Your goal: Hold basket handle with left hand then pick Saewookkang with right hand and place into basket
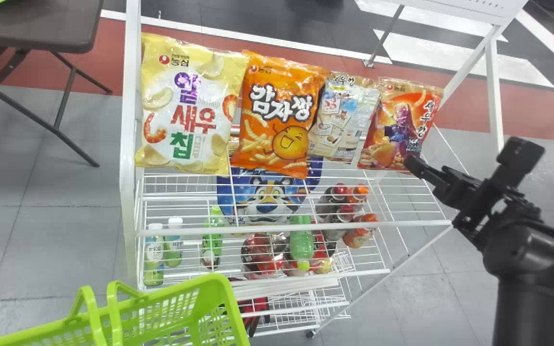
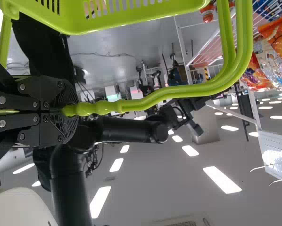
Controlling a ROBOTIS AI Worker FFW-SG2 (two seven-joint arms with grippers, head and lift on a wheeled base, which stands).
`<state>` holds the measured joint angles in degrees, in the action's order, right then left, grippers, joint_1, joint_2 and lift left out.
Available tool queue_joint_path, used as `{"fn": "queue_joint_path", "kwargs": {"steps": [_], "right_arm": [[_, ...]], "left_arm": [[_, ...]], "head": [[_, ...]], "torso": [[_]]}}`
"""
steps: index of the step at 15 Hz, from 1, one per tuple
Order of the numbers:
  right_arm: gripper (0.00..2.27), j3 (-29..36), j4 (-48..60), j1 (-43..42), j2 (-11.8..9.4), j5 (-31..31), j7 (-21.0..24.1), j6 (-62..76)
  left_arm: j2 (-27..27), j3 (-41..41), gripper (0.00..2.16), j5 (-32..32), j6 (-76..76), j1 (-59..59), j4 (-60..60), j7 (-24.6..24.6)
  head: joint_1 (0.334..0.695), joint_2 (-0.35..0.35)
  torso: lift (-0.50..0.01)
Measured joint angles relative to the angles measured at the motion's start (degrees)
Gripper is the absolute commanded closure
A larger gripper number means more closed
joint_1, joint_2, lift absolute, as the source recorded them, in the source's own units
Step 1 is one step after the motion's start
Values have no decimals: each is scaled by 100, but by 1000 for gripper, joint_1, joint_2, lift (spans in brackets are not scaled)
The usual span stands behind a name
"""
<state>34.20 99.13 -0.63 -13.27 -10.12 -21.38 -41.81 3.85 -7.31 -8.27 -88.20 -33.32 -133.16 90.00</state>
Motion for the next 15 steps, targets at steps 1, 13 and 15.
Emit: {"fn": "queue_joint_path", "kwargs": {"steps": [1, 13, 15], "right_arm": [[56, -119, -200, -178, -48, 137, 5, -10], [2189, -1179, -3016, -2348, -394, 1287, 141, 409], [2250, -1251, -3061, -2315, -386, 1255, 280, 486]], "left_arm": [[-2, 4, 2155, 1, 0, -11, -5, 0], [37, -156, 2155, -10, 0, -84, 89, 0], [31, -161, 2155, -13, 0, -48, 174, 0]], "head": [[695, -350], [695, -350], [695, -350]], "torso": [[-15], [-15], [-15]]}}
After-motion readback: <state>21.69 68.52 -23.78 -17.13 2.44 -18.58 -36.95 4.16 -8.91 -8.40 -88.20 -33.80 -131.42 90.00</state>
